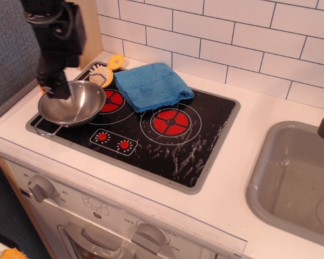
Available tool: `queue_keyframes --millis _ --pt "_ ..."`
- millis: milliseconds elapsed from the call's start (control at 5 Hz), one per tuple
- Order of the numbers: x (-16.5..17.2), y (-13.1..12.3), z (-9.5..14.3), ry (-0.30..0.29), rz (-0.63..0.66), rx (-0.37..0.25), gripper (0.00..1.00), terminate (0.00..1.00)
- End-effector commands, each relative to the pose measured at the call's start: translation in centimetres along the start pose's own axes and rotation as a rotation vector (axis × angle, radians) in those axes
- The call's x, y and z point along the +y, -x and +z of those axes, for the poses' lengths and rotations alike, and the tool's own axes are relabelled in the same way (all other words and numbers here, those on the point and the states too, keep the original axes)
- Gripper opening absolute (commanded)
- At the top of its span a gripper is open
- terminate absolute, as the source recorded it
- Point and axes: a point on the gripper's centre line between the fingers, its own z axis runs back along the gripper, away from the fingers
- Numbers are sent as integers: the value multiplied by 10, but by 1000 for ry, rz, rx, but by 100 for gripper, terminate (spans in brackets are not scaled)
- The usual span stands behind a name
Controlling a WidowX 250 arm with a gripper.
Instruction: Place the orange carrot on the right burner
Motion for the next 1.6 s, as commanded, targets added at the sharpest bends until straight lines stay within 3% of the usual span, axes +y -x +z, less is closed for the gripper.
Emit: queue_keyframes --millis 0,200,800,1400 --pt "38 48 -8 70 259 -26 100 0" --pt "46 59 -17 116 293 -15 100 0" --pt "59 78 -44 141 313 -47 100 0" --pt "62 69 -80 201 240 -56 100 0"
